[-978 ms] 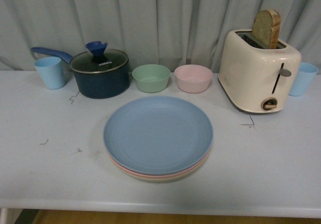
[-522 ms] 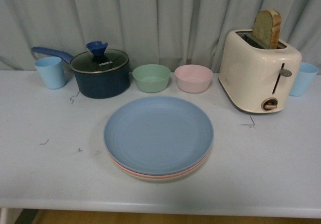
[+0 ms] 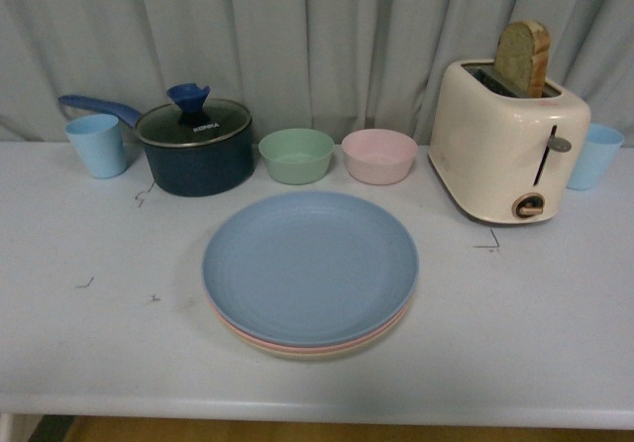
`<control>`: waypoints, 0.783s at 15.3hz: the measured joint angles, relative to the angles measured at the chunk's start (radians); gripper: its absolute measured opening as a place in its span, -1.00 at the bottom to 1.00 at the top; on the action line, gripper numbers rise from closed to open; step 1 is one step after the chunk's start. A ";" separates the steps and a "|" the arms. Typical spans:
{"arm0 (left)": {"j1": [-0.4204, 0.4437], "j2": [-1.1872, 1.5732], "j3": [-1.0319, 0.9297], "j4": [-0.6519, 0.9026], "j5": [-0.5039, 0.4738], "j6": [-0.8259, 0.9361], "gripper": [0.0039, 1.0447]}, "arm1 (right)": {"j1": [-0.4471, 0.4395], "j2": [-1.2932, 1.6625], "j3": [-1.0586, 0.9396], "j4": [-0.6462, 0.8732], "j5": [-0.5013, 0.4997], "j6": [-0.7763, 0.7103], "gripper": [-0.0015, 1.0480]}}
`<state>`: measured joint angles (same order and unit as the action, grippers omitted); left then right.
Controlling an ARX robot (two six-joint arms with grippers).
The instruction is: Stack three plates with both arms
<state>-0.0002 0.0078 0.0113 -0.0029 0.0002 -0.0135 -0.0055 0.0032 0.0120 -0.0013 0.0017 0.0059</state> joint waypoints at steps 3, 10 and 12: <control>0.000 0.000 0.000 -0.001 0.000 0.000 0.88 | 0.000 0.001 0.000 -0.002 0.000 0.000 -0.49; 0.000 0.000 0.000 -0.001 0.000 0.000 0.88 | 0.000 0.001 0.000 -0.002 0.000 0.000 0.87; 0.000 0.000 0.000 0.000 0.000 0.000 0.88 | 0.000 0.001 0.000 -0.002 0.000 0.000 0.87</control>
<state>-0.0002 0.0078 0.0113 -0.0032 -0.0002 -0.0135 -0.0055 0.0040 0.0116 -0.0036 0.0017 0.0059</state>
